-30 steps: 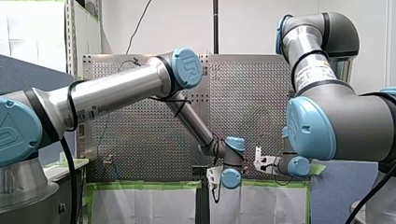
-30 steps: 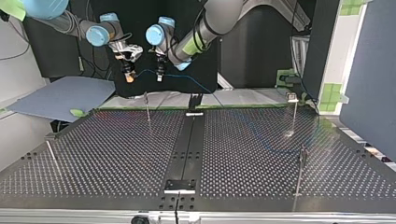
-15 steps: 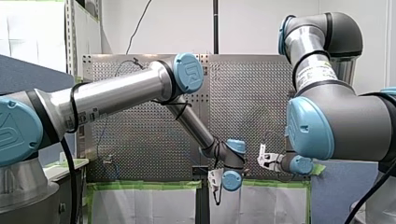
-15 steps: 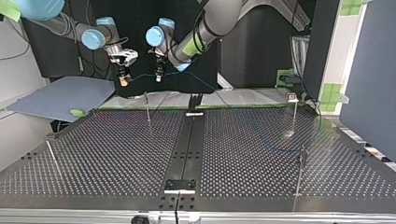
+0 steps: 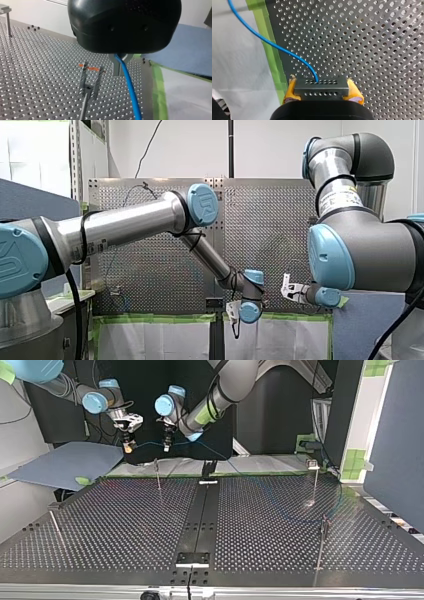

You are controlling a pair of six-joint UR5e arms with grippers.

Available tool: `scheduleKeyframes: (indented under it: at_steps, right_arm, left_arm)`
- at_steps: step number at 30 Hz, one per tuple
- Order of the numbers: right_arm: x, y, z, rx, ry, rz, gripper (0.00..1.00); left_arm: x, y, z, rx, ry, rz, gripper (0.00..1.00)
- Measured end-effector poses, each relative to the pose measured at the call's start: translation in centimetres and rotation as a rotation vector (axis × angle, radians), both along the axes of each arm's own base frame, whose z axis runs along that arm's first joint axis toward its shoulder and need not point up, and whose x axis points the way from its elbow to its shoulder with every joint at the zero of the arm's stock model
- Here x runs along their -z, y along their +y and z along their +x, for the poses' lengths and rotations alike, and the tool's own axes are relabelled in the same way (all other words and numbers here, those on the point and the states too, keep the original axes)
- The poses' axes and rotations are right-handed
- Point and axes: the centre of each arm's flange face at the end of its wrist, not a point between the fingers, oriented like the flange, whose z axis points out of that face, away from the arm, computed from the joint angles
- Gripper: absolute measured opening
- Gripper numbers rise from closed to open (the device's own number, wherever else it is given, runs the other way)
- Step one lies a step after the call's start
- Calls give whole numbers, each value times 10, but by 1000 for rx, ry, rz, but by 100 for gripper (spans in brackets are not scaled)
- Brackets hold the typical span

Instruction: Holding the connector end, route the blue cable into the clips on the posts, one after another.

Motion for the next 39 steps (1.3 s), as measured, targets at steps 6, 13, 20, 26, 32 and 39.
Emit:
scheduleKeyframes:
  at_steps: [6,13,20,26,32,39]
  right_arm:
    - [-4,-11,-1,-14,-4,1,0]
    - [-9,-24,-4,-24,-28,3,0]
    - [-13,-35,-10,-11,-32,-1,0]
    - [-17,-43,-14,-6,-28,-4,0]
    - [-19,-47,-15,-5,-23,-7,0]
    - [-23,-54,-14,-13,-24,-20,0]
  left_arm:
    - [-8,0,15,-6,-10,-16,0]
    - [-8,1,18,-1,-10,-18,0]
    - [-11,-4,19,12,-15,-27,0]
    - [-25,-16,25,27,-30,-46,0]
    - [-31,-20,28,31,-34,-52,0]
    - [-31,-12,40,14,-32,-50,0]
